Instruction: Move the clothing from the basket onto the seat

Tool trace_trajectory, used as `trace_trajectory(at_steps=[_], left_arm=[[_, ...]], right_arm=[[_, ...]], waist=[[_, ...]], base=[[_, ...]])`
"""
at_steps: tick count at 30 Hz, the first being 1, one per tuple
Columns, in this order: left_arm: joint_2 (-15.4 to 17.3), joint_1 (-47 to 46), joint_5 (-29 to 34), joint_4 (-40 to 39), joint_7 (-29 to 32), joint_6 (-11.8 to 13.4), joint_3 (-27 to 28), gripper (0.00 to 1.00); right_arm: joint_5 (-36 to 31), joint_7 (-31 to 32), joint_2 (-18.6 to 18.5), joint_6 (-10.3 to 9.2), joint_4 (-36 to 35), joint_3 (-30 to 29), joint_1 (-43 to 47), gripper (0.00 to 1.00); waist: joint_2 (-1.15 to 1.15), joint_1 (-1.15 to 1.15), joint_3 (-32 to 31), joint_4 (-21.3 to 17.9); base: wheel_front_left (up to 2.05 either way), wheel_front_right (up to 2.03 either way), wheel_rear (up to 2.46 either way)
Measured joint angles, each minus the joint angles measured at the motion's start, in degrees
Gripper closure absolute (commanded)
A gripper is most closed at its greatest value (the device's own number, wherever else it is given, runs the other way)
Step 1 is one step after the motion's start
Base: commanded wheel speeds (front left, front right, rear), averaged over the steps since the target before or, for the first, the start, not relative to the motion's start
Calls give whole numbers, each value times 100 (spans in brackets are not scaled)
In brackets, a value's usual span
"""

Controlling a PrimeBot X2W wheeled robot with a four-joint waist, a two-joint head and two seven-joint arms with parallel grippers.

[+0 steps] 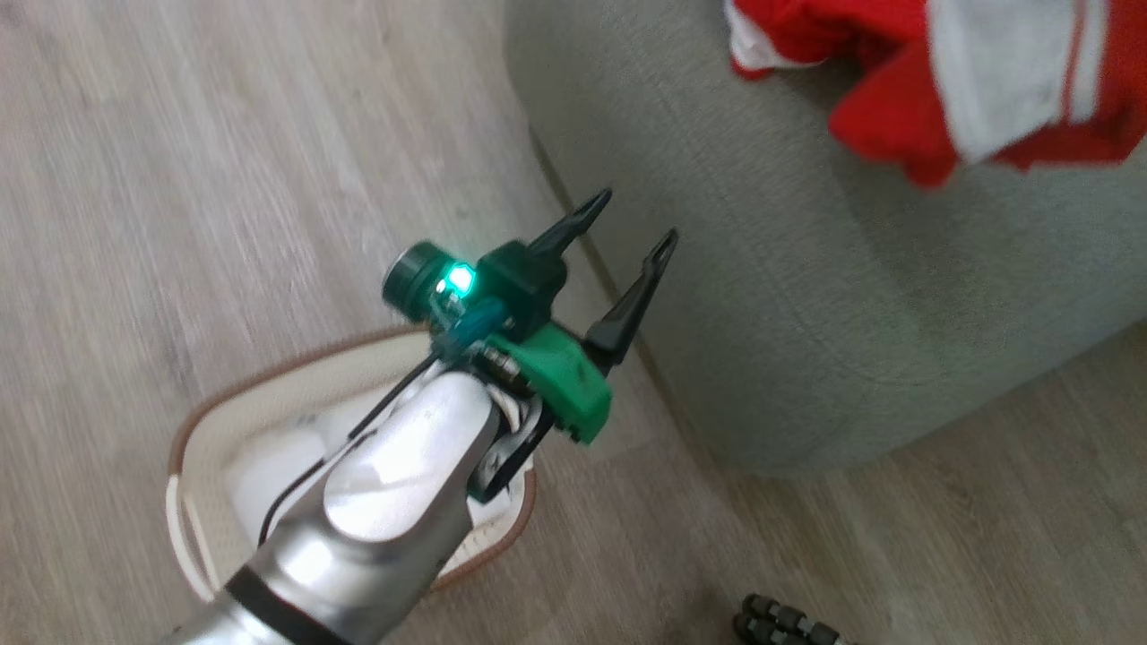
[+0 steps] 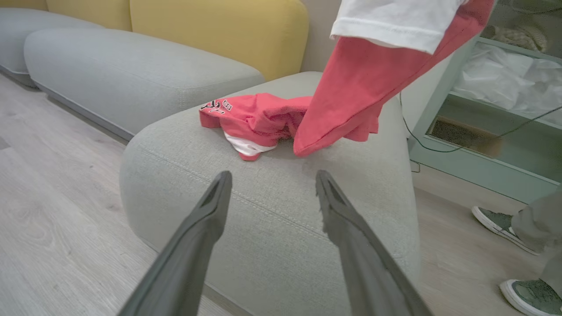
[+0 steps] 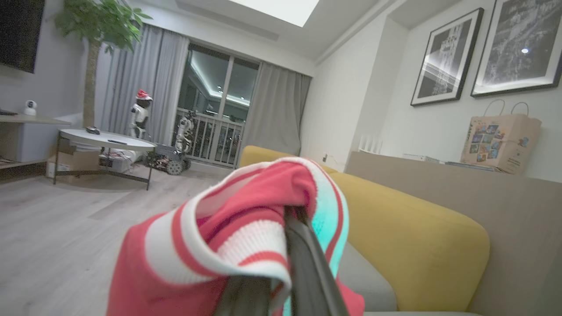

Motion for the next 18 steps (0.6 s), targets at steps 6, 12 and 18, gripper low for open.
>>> trace_trajectory(at_steps=[6, 12, 18], left_arm=[[-68, -400, 115, -21, 122, 43, -156, 0], [-127, -738, 215, -37, 168, 165, -310, 0], [-177, -977, 247, -90, 162, 348, -371, 0]], right_arm=[[166, -1, -441, 1, 974, 66, -734, 100], [63, -1, -810, 1, 2298, 326, -1377, 100], [-624, -1, -955, 1, 3504, 797, -1861, 100]], waist=[[0, 1, 533, 259], [0, 1, 1163, 645], [0, 2, 1743, 1067]], base=[[0, 0, 0], [0, 0, 0], [0, 0, 0]])
